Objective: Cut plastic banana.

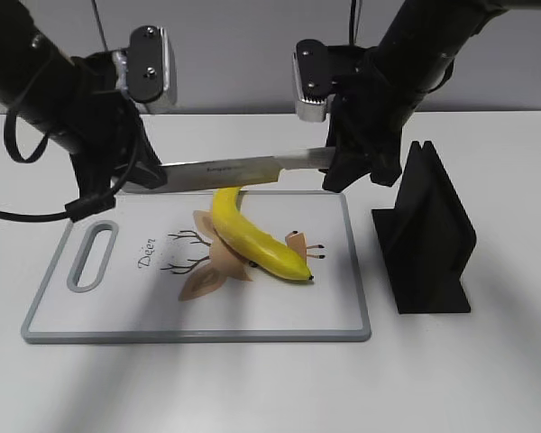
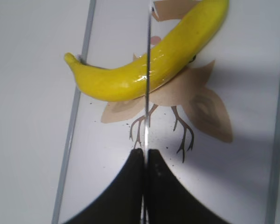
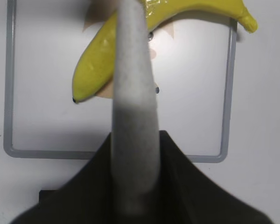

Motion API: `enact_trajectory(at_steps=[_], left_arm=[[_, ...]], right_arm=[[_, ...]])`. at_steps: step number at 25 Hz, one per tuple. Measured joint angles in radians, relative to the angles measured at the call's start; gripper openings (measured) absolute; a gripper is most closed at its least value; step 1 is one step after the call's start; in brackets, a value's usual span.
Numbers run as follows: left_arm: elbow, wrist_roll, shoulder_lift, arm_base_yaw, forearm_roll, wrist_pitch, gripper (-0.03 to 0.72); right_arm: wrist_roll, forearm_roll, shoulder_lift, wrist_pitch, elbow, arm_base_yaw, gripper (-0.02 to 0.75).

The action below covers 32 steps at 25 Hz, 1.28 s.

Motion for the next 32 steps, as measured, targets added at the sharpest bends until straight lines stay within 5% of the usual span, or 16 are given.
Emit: enact_trajectory(at_steps=[14,32], left_arm=[[-0.139,-0.077,0.145,-0.005,0.002,0.079,-0.009],[-0.181,-0.090,0.305,-0.006,-0.078,0.055,-0.002]], right_arm=[[0.008,-0.105,0.074,-0.008,-0.051,-0.007,0.184],[0.005,-0.107,0.246,-0.021,-0.066,-0.038,0.183]])
